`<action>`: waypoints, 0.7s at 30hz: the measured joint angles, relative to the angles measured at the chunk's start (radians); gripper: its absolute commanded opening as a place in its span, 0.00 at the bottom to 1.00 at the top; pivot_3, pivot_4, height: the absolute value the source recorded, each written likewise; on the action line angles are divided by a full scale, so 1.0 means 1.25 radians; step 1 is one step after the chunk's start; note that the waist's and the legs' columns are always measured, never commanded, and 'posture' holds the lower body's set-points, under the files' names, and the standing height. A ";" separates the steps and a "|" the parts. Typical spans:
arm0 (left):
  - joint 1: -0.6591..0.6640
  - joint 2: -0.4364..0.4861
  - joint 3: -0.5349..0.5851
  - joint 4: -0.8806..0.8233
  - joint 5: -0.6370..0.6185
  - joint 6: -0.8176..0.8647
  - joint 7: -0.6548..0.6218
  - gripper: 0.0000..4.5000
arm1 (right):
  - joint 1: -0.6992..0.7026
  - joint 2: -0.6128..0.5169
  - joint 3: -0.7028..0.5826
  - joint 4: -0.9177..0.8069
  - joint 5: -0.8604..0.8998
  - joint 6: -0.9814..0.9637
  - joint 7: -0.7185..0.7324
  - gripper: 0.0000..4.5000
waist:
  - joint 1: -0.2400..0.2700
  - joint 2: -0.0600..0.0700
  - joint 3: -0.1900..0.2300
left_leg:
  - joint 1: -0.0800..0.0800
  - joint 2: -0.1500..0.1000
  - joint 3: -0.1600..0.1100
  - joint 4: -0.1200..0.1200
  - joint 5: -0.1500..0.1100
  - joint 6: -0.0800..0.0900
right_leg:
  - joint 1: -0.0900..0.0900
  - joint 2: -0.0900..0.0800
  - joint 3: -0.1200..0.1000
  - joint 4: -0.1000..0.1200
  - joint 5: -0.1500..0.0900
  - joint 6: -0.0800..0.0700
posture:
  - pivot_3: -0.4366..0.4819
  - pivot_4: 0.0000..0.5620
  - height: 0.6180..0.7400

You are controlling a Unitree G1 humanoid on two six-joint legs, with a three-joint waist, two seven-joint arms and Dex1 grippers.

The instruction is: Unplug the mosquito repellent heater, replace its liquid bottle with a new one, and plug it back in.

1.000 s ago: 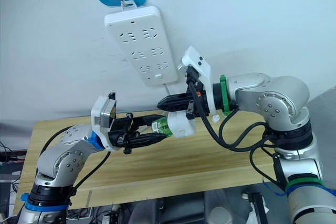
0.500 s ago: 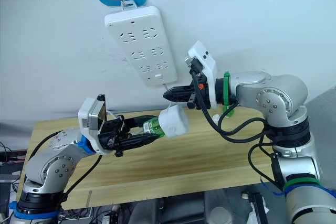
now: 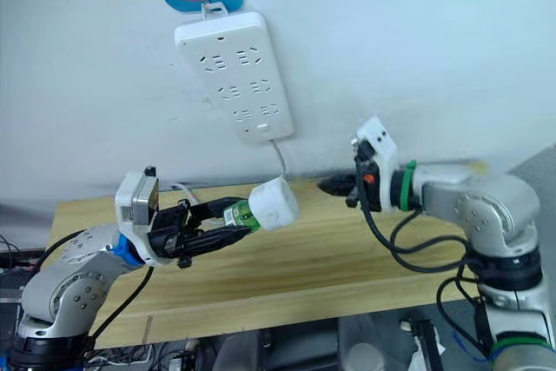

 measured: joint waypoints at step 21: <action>0.081 0.002 0.013 -0.048 -0.017 -0.011 0.008 0.51 | 0.123 0.037 -0.054 -0.105 0.035 0.012 -0.105 0.01 | 0.001 0.000 -0.026 | 0.001 0.000 0.000 0.000 0.000 0.000 | 0.000 0.000 0.001 0.001 0.000 0.000 | 0.22 0.43 1.00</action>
